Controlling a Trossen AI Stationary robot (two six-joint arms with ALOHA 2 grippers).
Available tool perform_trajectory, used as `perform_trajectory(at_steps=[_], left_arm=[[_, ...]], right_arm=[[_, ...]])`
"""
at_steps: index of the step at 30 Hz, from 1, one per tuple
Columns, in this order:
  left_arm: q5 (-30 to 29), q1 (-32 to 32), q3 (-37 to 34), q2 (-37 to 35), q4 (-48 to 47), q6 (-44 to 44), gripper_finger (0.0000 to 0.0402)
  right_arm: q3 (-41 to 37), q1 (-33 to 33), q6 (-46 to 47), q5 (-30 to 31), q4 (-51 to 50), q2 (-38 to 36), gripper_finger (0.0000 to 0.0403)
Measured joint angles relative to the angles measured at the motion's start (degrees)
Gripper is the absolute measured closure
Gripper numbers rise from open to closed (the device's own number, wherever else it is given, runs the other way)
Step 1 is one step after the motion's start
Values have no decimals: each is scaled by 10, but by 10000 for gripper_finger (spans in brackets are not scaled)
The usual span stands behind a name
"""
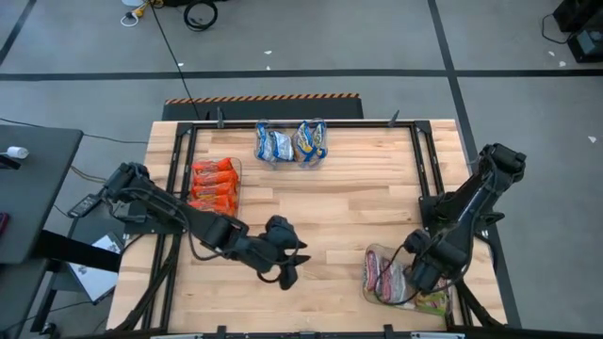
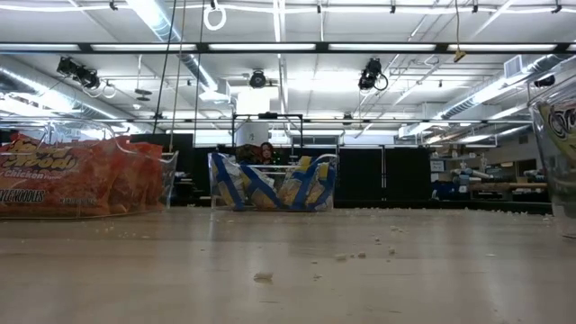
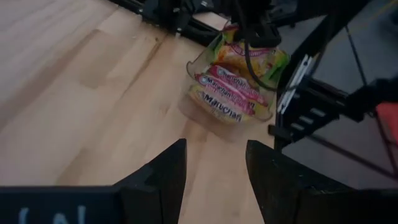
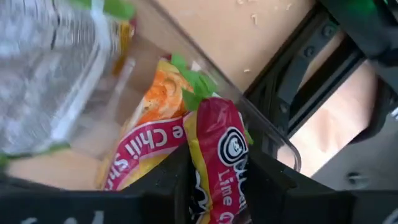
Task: Sort Maruchan noodles
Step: Put the green noodles into the right transparent bin
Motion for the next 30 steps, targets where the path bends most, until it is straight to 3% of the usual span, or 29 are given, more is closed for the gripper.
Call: perform_trajectory(at_steps=[4, 7, 16, 22, 24, 30], left_arm=[[-2, -1, 0, 38, 46, -46, 233], [3, -1, 0, 75, 81, -57, 233], [62, -2, -1, 200, 153, -59, 233], [89, -1, -1, 256, 274, -76, 233], [85, -1, -1, 266, 301, -81, 233], [20, 10, -1, 278, 301, 2, 233]], right_arm=[[-8, 17, -31, -21, 19, 6, 265], [-24, 28, -17, -20, 88, 7, 262], [-21, 61, 61, 72, 107, -38, 263], [-21, 91, 20, 27, 120, -61, 260], [-21, 103, 9, 18, 133, -63, 259], [-21, 125, -44, 84, 174, -27, 261]])
